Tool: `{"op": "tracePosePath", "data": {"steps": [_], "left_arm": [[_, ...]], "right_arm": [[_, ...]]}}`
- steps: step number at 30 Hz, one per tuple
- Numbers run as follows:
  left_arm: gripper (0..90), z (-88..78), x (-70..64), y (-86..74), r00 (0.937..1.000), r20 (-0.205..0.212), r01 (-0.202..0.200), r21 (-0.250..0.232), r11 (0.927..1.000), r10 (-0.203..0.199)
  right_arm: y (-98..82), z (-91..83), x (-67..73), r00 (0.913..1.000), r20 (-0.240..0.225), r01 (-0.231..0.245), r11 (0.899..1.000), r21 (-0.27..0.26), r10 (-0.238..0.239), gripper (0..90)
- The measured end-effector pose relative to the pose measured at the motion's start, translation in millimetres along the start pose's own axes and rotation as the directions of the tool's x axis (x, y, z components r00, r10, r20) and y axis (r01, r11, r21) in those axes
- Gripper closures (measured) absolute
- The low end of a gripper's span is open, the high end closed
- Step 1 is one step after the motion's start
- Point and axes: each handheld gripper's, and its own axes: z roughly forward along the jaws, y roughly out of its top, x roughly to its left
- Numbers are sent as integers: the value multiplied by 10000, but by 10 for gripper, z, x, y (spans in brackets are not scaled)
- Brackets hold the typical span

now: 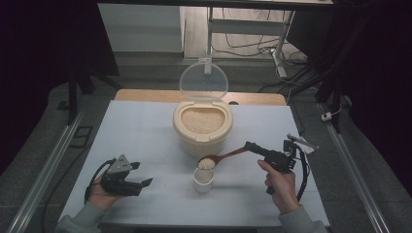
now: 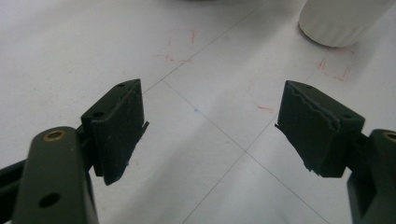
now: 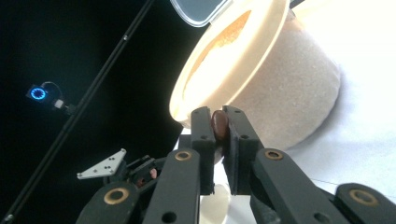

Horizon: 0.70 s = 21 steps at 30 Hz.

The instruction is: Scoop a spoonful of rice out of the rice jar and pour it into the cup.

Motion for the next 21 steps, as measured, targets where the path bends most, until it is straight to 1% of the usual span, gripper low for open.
{"op": "tracePosePath", "data": {"steps": [6,11,15,20,21], "left_arm": [[224,4,9,-6,10000,9,29,25,10000,-29],[224,4,9,-7,10000,8,26,29,10000,-26],[224,5,8,-7,10000,10,20,33,10000,-20],[224,6,10,-8,10000,7,22,41,10000,-23],[224,6,9,-8,10000,11,20,39,10000,-20]], "right_arm": [[0,27,2,9984,377,407,9989,240,-416,830],[7,67,54,9934,667,901,9948,479,-932,830],[10,94,124,9858,812,1421,9879,621,-1469,830],[8,108,215,9728,888,2082,9757,688,-2139,830],[8,108,232,9685,905,2261,9716,702,-2320,830]]}}
